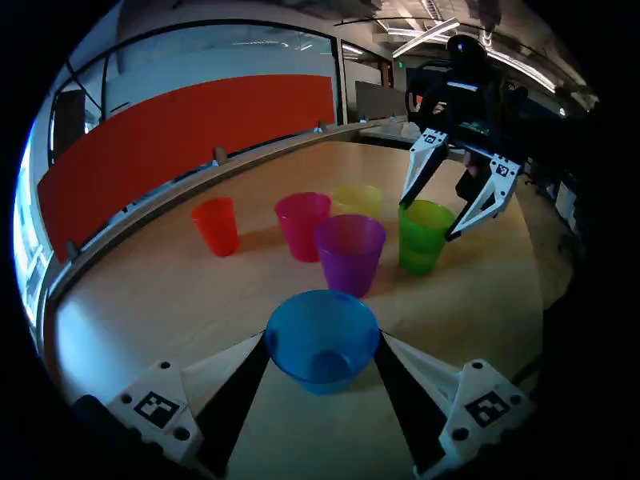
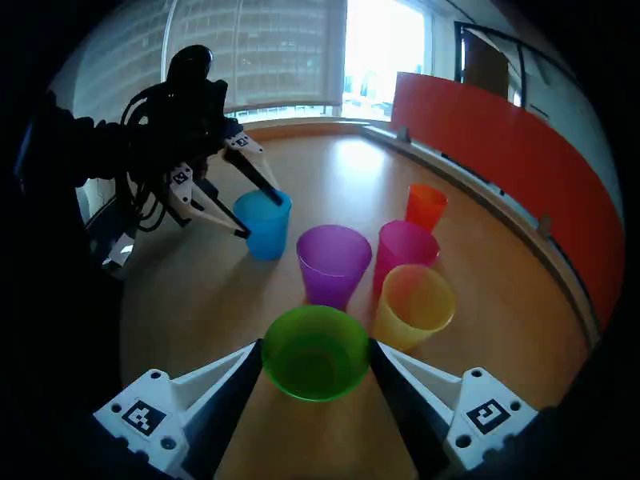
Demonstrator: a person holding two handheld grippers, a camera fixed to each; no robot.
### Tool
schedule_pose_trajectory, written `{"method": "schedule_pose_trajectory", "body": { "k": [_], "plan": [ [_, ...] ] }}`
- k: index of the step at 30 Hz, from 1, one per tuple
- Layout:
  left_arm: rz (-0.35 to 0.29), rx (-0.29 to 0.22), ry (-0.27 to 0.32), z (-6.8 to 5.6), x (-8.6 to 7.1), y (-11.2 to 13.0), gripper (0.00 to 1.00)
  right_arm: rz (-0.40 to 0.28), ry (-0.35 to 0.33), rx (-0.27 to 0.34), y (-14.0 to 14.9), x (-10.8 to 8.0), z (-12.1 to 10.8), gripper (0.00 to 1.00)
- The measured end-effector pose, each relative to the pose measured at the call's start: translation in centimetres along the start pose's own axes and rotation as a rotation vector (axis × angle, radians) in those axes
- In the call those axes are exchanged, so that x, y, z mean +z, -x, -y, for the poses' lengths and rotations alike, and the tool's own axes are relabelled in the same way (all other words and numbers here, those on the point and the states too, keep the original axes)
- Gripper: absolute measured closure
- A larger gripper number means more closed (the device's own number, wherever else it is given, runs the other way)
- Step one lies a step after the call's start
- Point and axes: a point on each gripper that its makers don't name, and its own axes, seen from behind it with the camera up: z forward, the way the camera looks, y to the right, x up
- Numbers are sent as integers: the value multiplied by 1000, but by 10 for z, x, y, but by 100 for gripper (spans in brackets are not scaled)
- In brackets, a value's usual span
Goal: Pour water
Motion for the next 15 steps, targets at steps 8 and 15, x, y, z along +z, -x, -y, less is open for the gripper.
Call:
{"method": "schedule_pose_trajectory", "body": {
  "k": [8,15],
  "plan": [
    [17,-4,-16,4,2,6,9,0,5,10,0,-1,-1,0],
    [27,-11,-12,3,0,9,9,13,8,9,6,-2,0,0]
  ]
}}
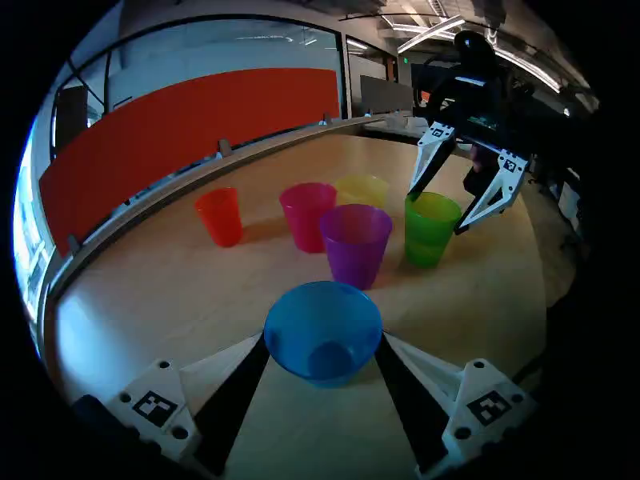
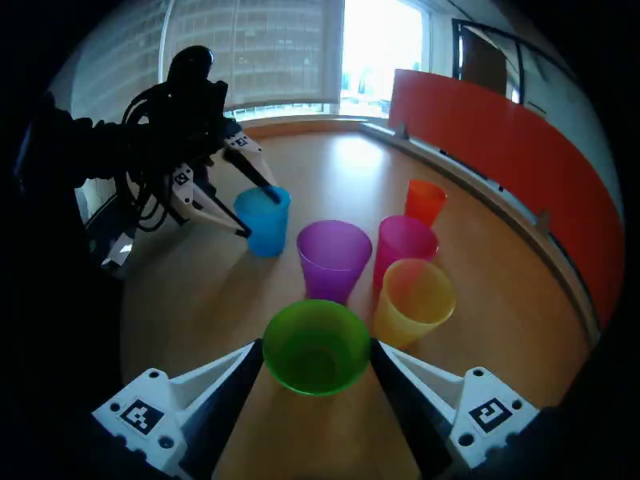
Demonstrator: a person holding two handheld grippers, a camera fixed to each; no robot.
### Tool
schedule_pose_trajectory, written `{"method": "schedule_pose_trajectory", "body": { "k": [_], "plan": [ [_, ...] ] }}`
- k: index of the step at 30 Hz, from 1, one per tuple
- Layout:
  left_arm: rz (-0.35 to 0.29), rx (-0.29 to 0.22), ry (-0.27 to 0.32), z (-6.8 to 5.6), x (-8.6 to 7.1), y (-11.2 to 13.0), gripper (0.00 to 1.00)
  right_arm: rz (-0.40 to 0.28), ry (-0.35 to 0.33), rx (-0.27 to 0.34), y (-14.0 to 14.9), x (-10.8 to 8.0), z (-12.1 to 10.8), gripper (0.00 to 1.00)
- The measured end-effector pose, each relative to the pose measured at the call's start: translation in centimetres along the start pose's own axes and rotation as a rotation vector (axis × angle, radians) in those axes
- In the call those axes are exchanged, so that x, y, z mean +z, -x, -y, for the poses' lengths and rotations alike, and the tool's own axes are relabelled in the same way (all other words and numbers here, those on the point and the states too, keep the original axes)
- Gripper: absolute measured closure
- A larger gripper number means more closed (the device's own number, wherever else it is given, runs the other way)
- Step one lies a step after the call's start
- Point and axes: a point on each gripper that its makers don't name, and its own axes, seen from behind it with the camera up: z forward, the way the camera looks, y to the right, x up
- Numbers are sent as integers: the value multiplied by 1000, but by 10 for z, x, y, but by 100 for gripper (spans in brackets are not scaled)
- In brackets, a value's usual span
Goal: Pour water
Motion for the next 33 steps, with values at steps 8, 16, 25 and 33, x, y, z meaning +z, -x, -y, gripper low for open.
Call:
{"method": "schedule_pose_trajectory", "body": {
  "k": [8,16,25,33],
  "plan": [
    [28,4,3,-1,-1,9,9,18,4,16,13,-5,2,0],
    [41,1,-12,3,-10,14,9,24,21,39,26,-15,-1,0],
    [58,1,-40,6,-23,25,9,21,44,61,35,-25,-2,0],
    [66,-4,-68,10,-36,34,9,12,88,86,41,-39,-10,0]
  ]
}}
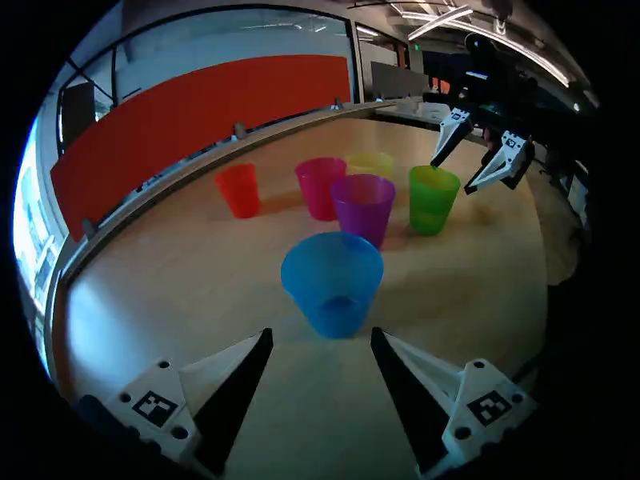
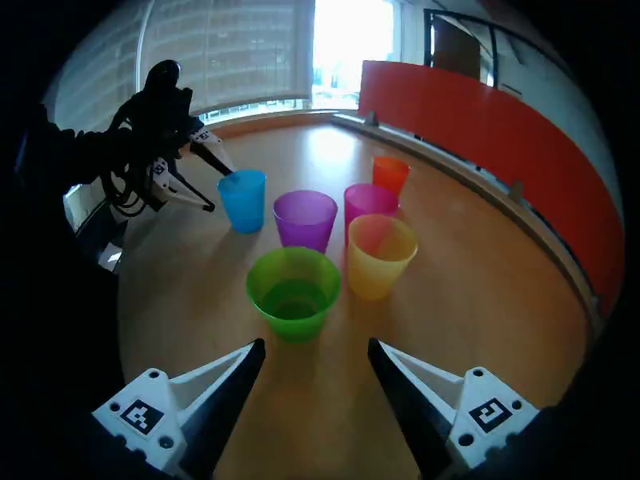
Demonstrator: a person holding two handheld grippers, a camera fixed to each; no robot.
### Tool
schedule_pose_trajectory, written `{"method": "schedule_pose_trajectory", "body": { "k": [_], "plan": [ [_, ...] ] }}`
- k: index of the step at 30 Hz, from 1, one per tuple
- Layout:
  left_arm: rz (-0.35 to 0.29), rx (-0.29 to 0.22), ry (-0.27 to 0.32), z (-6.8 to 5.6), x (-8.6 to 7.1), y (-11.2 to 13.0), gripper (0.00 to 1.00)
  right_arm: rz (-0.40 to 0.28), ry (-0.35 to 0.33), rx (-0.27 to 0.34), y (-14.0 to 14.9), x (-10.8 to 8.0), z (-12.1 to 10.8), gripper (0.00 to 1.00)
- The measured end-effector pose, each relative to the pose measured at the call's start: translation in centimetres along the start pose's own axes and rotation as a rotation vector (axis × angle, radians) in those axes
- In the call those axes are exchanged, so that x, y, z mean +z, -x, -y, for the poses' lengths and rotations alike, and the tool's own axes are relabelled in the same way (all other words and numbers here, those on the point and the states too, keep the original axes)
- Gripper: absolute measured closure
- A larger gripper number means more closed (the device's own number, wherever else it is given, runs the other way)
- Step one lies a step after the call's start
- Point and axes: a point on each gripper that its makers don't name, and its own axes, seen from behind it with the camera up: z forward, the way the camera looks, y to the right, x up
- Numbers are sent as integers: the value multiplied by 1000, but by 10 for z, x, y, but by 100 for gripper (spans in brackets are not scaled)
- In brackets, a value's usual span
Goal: Pour water
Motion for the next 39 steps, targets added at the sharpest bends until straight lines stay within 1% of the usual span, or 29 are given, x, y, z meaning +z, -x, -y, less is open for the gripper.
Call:
{"method": "schedule_pose_trajectory", "body": {
  "k": [10,15,19,23,25,30,35,39],
  "plan": [
    [-29,-18,-79,13,-17,2,9,-22,68,41,5,-13,-10,0],
    [-54,-44,-123,26,-28,1,9,-36,117,50,7,-22,-16,0],
    [-81,-70,-171,40,-37,-2,9,-54,155,83,6,-28,-23,1],
    [-110,-98,-222,53,-47,-5,9,-86,197,124,3,-34,-30,0],
    [-120,-105,-245,59,-51,-7,9,-102,220,140,0,-38,-33,0],
    [-154,-119,-306,72,-60,-12,9,-146,299,180,-5,-48,-48,0],
    [-206,-160,-346,83,-69,-17,9,-215,389,222,-16,-60,-62,0],
    [-251,-183,-396,98,-80,-23,9,-273,447,253,-26,-68,-72,0]
  ]
}}
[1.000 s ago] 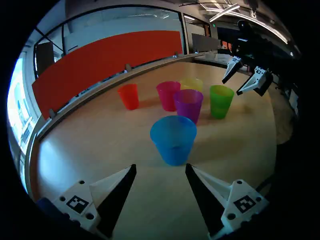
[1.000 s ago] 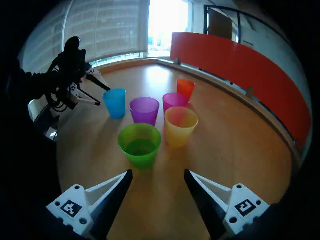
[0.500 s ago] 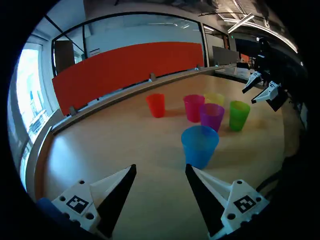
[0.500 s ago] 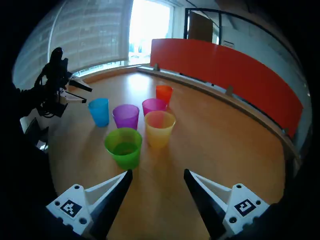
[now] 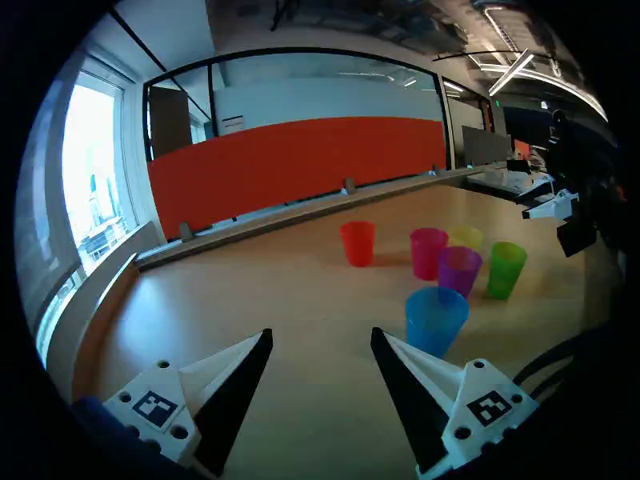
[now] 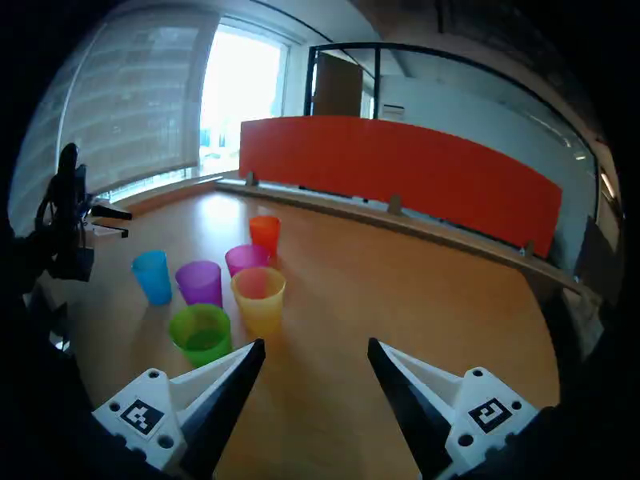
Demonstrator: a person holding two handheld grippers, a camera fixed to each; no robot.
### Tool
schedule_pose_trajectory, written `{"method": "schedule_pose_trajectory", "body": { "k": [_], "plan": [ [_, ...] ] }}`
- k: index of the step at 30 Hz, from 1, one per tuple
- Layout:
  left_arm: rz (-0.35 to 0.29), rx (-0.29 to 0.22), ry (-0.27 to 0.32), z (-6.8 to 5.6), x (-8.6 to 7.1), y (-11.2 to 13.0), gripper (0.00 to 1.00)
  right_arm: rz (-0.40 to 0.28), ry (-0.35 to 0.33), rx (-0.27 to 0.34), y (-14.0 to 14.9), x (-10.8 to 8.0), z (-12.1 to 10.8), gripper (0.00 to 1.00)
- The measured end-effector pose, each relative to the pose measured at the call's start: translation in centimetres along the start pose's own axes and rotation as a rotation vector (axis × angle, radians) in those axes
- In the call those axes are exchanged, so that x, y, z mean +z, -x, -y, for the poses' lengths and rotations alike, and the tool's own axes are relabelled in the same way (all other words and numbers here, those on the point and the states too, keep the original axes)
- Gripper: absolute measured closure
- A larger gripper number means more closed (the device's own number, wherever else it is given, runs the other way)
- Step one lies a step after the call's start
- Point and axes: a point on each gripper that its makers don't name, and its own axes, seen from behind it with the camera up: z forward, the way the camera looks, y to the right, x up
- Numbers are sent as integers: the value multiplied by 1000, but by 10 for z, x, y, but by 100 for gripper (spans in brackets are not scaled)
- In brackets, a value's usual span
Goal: Pour water
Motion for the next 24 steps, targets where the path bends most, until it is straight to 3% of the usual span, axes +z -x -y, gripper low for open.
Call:
{"method": "schedule_pose_trajectory", "body": {
  "k": [15,24],
  "plan": [
    [-158,-82,-157,43,-13,-40,9,-209,194,79,-57,2,-42,1],
    [-245,-114,-219,50,-15,-60,9,-327,301,121,-89,-2,-65,0]
  ]
}}
